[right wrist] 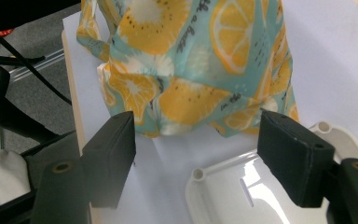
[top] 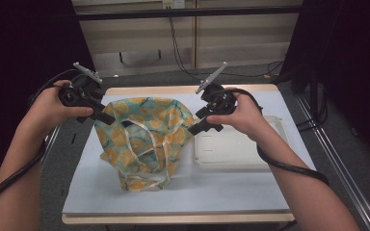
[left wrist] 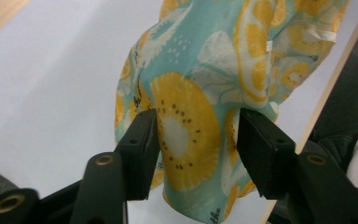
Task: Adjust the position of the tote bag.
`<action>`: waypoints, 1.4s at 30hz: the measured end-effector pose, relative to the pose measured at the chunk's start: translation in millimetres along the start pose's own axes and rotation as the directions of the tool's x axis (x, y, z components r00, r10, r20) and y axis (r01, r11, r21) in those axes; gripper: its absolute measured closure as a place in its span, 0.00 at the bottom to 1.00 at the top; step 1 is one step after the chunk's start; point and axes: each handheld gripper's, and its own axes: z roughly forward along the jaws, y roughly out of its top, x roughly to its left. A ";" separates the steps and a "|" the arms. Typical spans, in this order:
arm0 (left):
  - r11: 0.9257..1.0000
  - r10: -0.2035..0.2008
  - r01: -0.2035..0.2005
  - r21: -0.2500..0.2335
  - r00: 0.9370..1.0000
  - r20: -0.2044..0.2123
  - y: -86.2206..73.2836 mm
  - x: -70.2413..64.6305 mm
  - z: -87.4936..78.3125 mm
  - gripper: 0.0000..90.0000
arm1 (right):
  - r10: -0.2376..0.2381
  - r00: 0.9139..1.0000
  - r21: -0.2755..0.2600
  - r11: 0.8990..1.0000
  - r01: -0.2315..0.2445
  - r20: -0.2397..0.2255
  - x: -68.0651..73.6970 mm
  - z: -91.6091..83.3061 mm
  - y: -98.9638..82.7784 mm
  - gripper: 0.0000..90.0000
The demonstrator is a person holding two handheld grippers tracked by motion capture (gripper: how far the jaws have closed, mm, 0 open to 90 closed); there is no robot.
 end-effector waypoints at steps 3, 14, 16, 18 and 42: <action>1.000 0.002 -0.002 -0.002 1.000 0.003 -0.1 0.0 -0.1 0.55 | -0.010 1.000 0.005 1.000 0.010 -0.001 0.9 1.9 3.1 0.33; 1.000 0.003 -0.003 -0.008 1.000 0.013 0.2 0.1 -2.2 0.66 | 0.010 1.000 0.015 1.000 -0.010 -0.013 -1.6 9.7 13.0 0.57; 1.000 0.011 -0.011 -0.006 1.000 0.009 1.0 0.5 -3.4 0.71 | 0.022 1.000 0.012 1.000 -0.022 -0.008 -3.2 9.3 14.4 0.68; 1.000 0.006 -0.006 -0.008 1.000 0.011 1.2 -0.1 -3.9 0.76 | 0.021 1.000 0.011 1.000 -0.021 -0.011 -4.9 9.0 14.4 0.74; 0.997 -0.044 0.042 -0.065 0.999 -0.027 17.9 -1.4 -41.0 1.00 | 0.097 0.995 -0.054 0.994 -0.098 -0.029 -13.0 -16.6 8.1 1.00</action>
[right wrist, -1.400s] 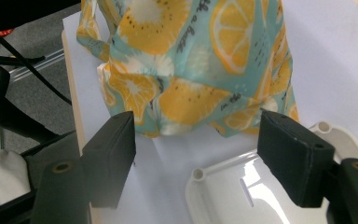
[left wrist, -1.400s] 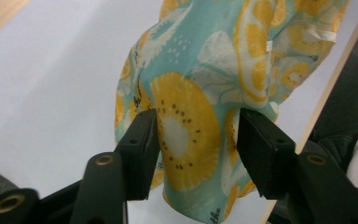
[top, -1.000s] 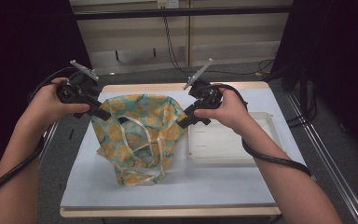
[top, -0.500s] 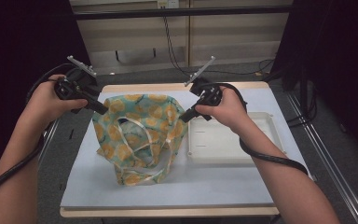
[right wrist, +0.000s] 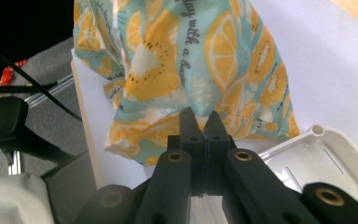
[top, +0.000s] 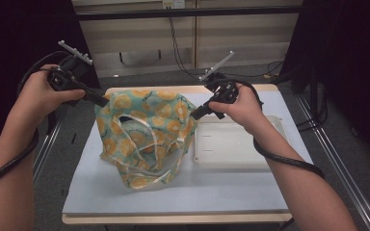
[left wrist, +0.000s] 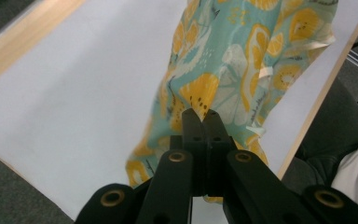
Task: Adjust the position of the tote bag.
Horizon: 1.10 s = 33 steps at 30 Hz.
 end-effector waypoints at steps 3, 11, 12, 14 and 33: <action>1.000 0.004 -0.004 0.002 1.000 -0.011 6.2 0.3 -1.4 1.00 | 0.015 1.000 -0.013 1.000 -0.015 0.006 -2.5 -3.6 -1.2 1.00; 0.999 -0.013 0.012 -0.032 1.000 -0.022 17.0 10.9 -4.0 1.00 | 0.035 0.999 -0.028 0.999 -0.035 0.016 -9.5 -7.7 -3.3 1.00; 0.999 -0.021 0.020 -0.044 0.999 -0.024 17.9 12.0 -3.9 1.00 | 0.041 0.999 -0.026 0.999 -0.041 0.017 -10.8 -7.5 -3.8 1.00; 0.998 -0.028 0.028 -0.056 1.000 -0.014 19.3 14.8 -2.7 1.00 | 0.053 0.998 -0.031 0.998 -0.053 0.019 -14.3 -7.3 -5.5 1.00; 0.997 -0.072 0.073 -0.018 0.997 0.005 24.6 27.9 39.4 0.97 | 0.076 0.996 0.019 0.997 -0.077 0.048 -30.4 15.1 -19.7 1.00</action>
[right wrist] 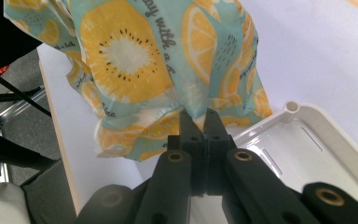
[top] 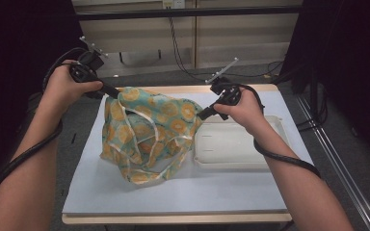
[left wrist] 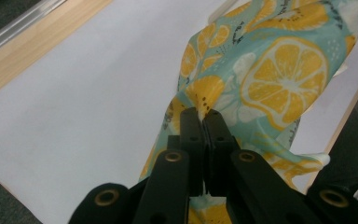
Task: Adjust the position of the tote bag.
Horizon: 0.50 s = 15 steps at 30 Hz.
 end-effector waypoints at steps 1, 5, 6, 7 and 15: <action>1.000 -0.002 0.002 0.009 1.000 0.006 -0.5 0.0 1.9 0.97 | 0.001 1.000 0.007 1.000 -0.001 0.000 0.0 2.0 -1.0 1.00; 1.000 -0.013 0.012 0.006 1.000 0.014 -3.2 0.5 5.7 0.97 | -0.001 1.000 0.011 1.000 0.001 0.003 0.0 4.3 -2.0 1.00; 1.000 -0.012 0.012 0.006 1.000 0.013 -3.9 0.6 6.4 0.97 | -0.001 1.000 0.020 1.000 0.001 0.003 -0.3 6.1 -2.9 1.00; 1.000 -0.019 0.019 0.000 1.000 0.015 -4.5 0.2 7.1 0.97 | -0.001 1.000 0.020 1.000 0.001 0.003 -0.3 6.1 -2.9 1.00; 1.000 -0.023 0.023 0.004 0.999 0.023 -6.4 0.0 14.7 0.96 | 0.008 1.000 0.036 0.999 -0.008 -0.002 -2.5 14.7 -6.8 1.00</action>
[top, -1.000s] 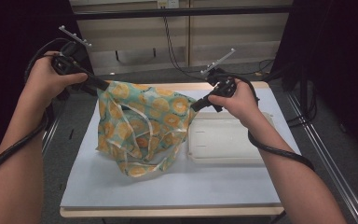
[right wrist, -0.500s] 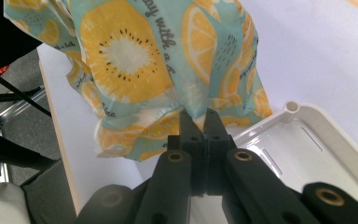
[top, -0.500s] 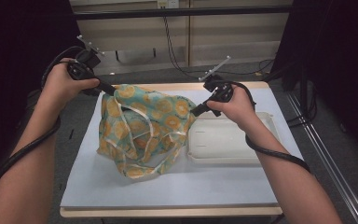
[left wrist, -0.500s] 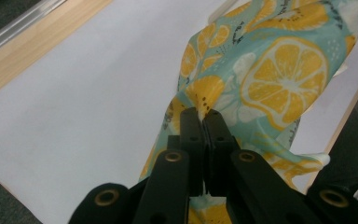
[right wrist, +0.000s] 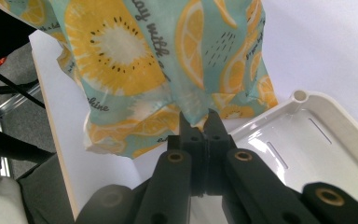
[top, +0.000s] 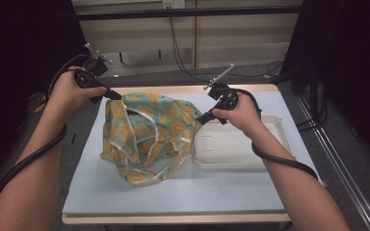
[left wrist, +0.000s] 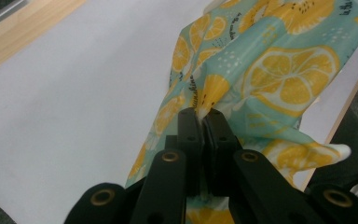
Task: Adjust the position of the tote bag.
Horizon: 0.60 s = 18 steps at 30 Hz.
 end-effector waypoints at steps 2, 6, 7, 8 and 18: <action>1.000 -0.001 0.001 0.009 1.000 0.006 -0.5 -0.1 2.8 0.96 | -0.003 1.000 -0.001 1.000 0.003 0.004 0.6 0.7 0.0 1.00; 1.000 0.001 -0.001 0.012 1.000 -0.001 0.4 0.0 3.2 0.94 | -0.012 1.000 -0.001 1.000 0.012 0.011 2.6 -0.9 0.7 0.98; 1.000 0.003 -0.003 0.019 1.000 -0.002 1.2 -0.6 2.3 0.94 | -0.019 1.000 -0.001 1.000 0.019 0.014 3.0 -1.3 0.9 0.97; 1.000 0.003 -0.003 0.019 1.000 -0.002 1.2 -0.6 2.3 0.93 | -0.019 1.000 -0.001 1.000 0.019 0.014 3.0 -1.3 0.9 0.97; 1.000 0.007 -0.006 0.028 1.000 -0.012 3.8 -4.3 2.3 0.93 | -0.054 0.997 0.003 0.999 0.054 0.046 13.3 -9.9 6.2 0.75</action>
